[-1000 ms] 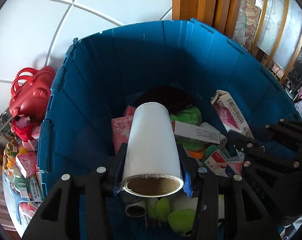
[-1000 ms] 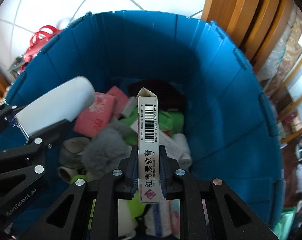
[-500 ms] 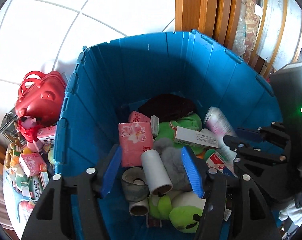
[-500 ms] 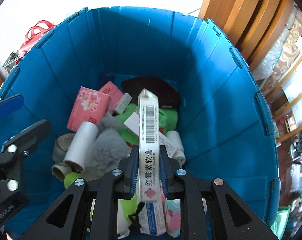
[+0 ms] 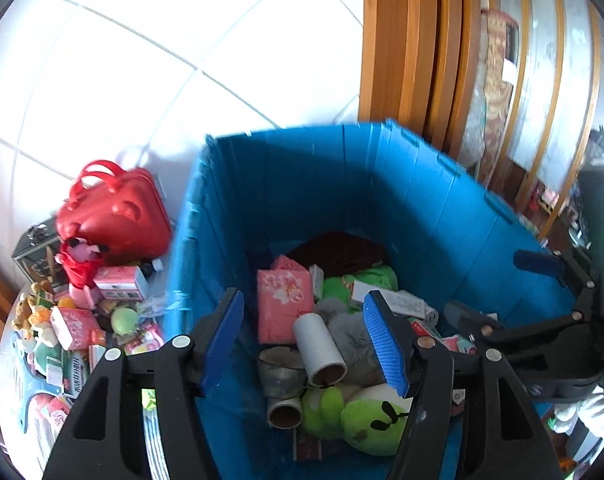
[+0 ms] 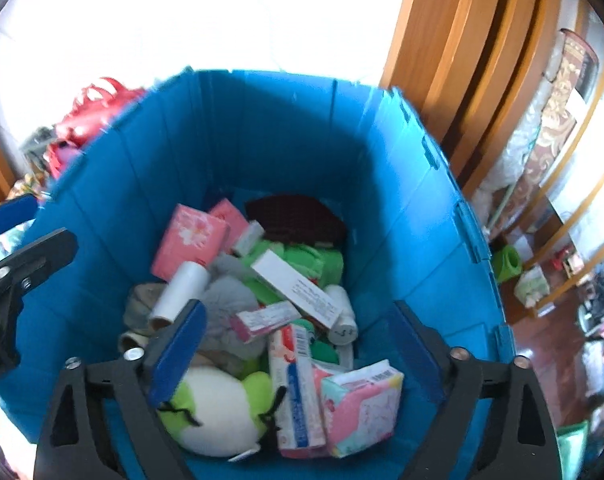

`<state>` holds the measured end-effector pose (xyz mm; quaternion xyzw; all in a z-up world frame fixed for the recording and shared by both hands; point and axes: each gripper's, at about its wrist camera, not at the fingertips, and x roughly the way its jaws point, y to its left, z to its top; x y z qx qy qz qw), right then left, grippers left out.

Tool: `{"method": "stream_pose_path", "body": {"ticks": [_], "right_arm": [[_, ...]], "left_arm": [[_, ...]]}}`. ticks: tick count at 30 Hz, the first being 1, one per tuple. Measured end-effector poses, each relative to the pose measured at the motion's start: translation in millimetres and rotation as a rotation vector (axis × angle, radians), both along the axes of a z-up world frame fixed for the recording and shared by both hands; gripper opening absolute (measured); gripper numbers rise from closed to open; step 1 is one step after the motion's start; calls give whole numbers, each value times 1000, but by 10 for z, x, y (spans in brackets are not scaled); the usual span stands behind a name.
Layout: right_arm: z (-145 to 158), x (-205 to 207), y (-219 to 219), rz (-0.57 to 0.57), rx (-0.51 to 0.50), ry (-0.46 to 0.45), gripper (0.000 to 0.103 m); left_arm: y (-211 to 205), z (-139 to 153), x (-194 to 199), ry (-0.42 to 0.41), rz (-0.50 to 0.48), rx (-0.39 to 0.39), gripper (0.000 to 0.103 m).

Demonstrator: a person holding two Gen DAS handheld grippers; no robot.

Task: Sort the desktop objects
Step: 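Lower paper roll and ointment box into the crate and open both tools, then move both tools back over the pile on the bed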

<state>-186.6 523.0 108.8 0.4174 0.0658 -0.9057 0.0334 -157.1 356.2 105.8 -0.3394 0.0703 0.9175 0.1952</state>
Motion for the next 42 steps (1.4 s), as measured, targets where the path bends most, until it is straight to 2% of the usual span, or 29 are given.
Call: {"method": "stream_pose_path", "body": {"ticks": [3,10,14,17,22,25,30,34,42], "right_arm": [[68,228,-129,30,-37,76,102],[262,660,-524,85,-141,259,103],[332,835,-886,141,-176,355,103],[343,916,-1176,174,-213,410,103],[335,1008,-1645,284,-329,465,103],[334,1086,-1968,350,-343,489,103],[255,1134,-2521,456,-334,461,103],[106,1126,-2866,488,-335,404,103],[-465,899,-3274,485,-284,254,103]], "left_arm": [[-217,74,174,62,26,47,78],[-917,69,464,152,124,137,79],[-1413,-15,603,211,223,139,80],[-1808,-97,652,207,298,143,81],[-2482,-295,734,191,418,129,81],[-2912,-468,757,153,485,132,81],[-3564,-795,755,93,613,87,81],[-4044,-1119,738,11,682,72,81],[-4724,-1687,749,-109,761,53,81]]}}
